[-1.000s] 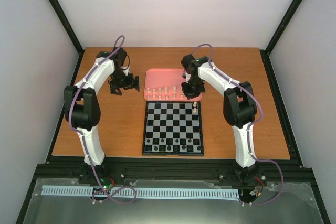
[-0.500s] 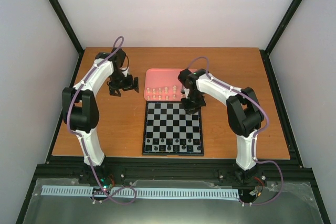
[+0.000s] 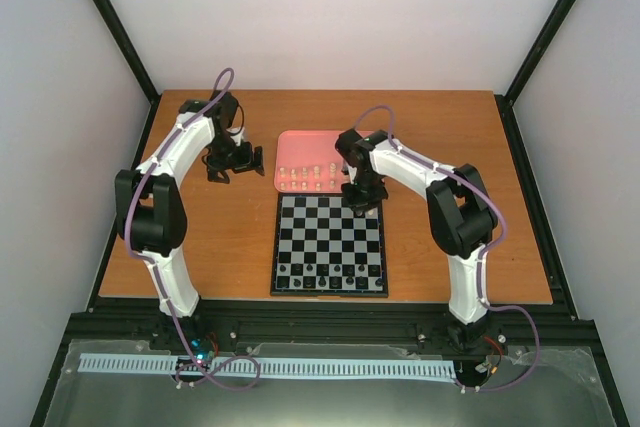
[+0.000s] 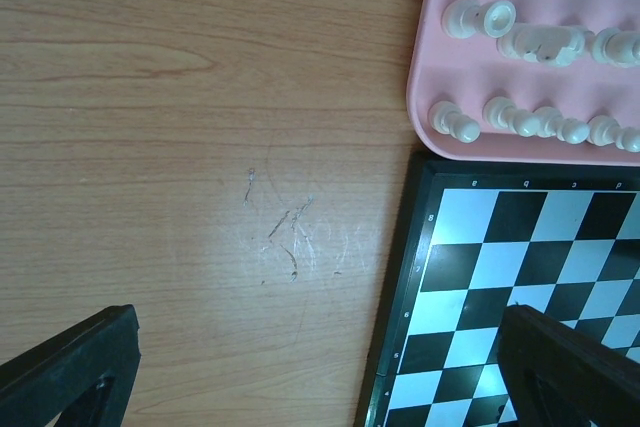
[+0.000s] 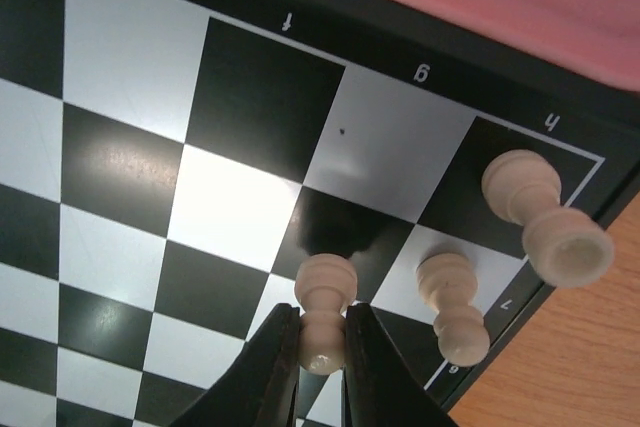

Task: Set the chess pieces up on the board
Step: Place the chess piece on the chessboard.

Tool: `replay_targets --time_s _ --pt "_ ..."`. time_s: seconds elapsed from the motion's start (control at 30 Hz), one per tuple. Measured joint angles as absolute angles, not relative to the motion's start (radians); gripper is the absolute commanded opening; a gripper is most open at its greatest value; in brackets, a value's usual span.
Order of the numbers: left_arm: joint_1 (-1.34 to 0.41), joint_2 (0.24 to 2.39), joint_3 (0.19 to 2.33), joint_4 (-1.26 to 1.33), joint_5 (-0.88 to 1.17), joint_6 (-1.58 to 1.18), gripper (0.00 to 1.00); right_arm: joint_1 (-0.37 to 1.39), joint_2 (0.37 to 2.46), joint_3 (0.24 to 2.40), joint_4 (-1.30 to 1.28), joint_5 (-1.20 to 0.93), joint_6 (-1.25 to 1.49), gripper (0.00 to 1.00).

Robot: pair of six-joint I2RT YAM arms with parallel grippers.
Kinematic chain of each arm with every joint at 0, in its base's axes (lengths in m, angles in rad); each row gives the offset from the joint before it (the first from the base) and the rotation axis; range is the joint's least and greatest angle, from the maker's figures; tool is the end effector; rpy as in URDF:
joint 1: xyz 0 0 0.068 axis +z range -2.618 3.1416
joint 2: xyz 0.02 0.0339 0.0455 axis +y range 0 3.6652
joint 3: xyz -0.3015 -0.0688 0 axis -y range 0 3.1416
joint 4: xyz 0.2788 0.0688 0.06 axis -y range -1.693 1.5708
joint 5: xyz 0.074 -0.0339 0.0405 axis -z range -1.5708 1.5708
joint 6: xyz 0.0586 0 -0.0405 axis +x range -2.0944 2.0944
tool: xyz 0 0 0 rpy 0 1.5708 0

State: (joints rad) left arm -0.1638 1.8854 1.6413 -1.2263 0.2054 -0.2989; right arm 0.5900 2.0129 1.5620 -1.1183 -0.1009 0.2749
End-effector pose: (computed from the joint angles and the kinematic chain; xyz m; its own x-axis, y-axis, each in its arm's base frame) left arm 0.4040 -0.0789 0.2603 -0.9911 -0.1284 -0.0360 -0.1172 0.9676 -0.2234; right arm 0.3509 0.2421 0.1862 -0.9500 -0.3111 0.0258 -0.3073 0.9466 0.0974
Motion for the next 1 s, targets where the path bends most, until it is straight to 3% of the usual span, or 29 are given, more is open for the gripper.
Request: replay_targets --time_s 0.37,0.8,1.0 --pt "-0.164 1.884 1.641 -1.226 0.205 -0.299 1.00 0.590 2.048 1.586 -1.127 -0.086 0.275 0.16" --pt "-0.164 1.884 1.635 -1.224 0.205 -0.299 1.00 0.590 2.049 1.601 -1.133 -0.091 0.266 0.37" --pt "-0.164 1.884 1.635 -1.223 0.205 -0.299 1.00 0.590 2.049 1.721 -1.169 -0.080 0.256 0.42"
